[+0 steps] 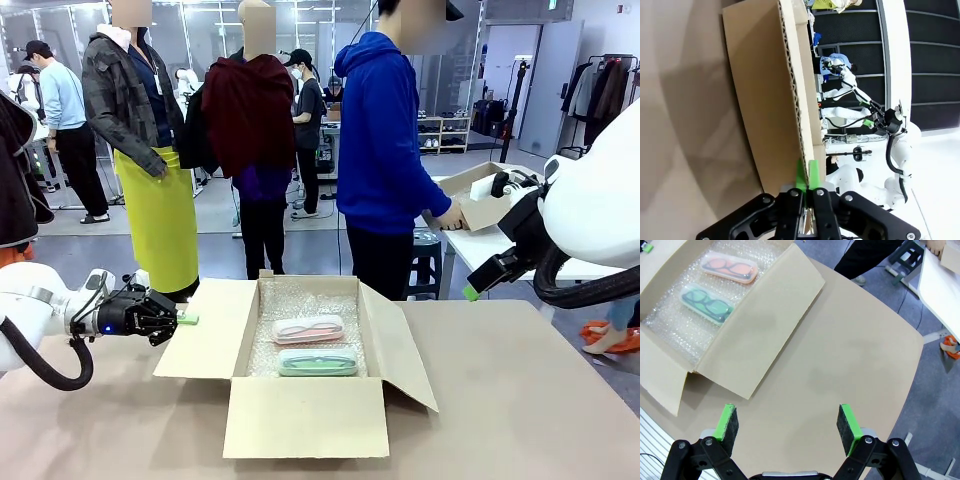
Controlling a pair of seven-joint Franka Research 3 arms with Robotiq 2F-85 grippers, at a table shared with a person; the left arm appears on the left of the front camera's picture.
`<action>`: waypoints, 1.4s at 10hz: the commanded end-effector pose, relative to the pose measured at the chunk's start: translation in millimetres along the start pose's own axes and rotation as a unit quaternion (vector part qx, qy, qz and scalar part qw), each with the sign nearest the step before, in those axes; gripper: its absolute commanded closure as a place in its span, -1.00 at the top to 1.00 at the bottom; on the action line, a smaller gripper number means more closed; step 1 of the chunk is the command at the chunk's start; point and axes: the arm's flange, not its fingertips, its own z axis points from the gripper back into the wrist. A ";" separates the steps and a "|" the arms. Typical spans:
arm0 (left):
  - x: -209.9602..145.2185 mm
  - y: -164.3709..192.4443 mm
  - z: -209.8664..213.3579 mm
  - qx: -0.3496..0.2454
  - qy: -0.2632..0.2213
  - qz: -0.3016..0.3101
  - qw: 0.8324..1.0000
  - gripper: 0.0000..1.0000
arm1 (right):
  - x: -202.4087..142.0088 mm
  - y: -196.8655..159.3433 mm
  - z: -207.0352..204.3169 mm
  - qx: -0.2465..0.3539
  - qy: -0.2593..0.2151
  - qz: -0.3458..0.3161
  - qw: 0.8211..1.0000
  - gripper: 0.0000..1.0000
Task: Pack the glasses set securely to prepare it for shipping.
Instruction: Position the Package Box on the left side of the table.
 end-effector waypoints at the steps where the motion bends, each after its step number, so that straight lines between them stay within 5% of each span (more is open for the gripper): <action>1: 0.3 -0.9 0.7 -0.001 -0.001 -0.006 1.000 -1.00 | 0.8 3.2 0.7 -0.005 0.000 -0.010 1.000 0.99; 7: 4.7 -5.0 9.9 -0.012 0.003 0.002 1.000 -0.96 | 0.8 3.2 0.7 -0.005 0.000 -0.010 1.000 0.99; 14: 29.6 9.7 125.9 0.021 0.002 -0.024 0.999 -0.96 | 0.8 3.2 0.7 -0.005 0.000 -0.010 1.000 0.99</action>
